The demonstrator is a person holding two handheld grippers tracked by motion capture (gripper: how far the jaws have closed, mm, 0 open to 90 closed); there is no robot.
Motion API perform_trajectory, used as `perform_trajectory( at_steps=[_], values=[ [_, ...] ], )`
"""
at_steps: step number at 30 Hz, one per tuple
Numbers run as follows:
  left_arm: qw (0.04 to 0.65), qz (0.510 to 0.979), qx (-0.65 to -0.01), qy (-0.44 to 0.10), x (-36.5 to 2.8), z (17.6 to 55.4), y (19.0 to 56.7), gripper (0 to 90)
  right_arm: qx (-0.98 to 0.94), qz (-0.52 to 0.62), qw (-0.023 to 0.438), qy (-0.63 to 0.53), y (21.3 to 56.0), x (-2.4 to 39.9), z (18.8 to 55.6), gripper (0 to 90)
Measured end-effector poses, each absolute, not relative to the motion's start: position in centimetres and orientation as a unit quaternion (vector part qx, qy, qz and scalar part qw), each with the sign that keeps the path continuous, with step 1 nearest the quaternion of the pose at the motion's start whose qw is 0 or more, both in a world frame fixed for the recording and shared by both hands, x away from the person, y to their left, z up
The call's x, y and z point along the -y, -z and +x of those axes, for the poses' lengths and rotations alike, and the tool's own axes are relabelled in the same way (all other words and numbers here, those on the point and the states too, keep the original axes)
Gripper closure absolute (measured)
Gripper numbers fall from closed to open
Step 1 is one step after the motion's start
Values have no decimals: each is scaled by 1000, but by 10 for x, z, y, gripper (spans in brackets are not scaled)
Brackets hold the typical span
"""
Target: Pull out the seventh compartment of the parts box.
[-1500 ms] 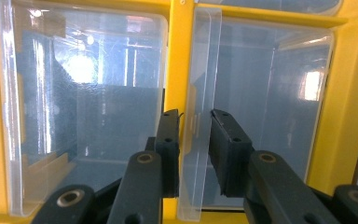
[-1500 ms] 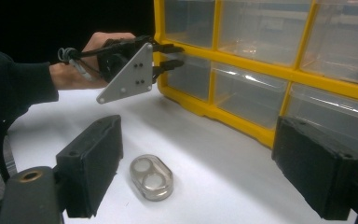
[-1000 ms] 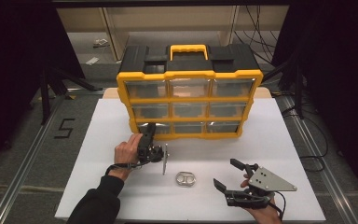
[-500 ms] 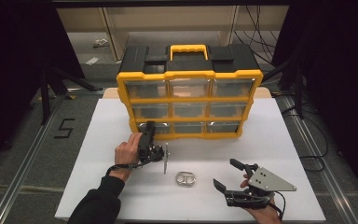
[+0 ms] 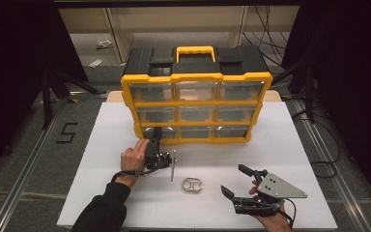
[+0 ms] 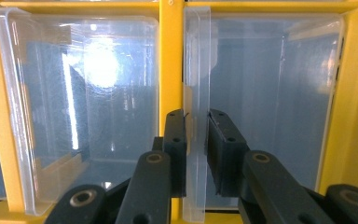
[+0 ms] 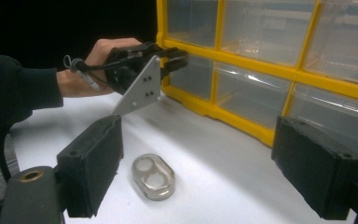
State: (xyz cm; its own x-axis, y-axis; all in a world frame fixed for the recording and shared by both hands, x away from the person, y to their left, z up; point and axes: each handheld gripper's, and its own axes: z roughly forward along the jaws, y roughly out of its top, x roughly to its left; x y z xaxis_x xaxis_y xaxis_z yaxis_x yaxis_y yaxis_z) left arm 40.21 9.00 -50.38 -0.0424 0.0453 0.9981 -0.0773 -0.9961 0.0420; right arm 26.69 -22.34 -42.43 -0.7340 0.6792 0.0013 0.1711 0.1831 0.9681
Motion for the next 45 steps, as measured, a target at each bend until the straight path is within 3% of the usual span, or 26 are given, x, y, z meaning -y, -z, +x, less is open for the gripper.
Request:
perform_trajectory(
  at_steps=[45],
  values=[
    [63,702,25,-709,-94,371,500,793,-736,290,224,-570,424,224,267,178]
  ],
)
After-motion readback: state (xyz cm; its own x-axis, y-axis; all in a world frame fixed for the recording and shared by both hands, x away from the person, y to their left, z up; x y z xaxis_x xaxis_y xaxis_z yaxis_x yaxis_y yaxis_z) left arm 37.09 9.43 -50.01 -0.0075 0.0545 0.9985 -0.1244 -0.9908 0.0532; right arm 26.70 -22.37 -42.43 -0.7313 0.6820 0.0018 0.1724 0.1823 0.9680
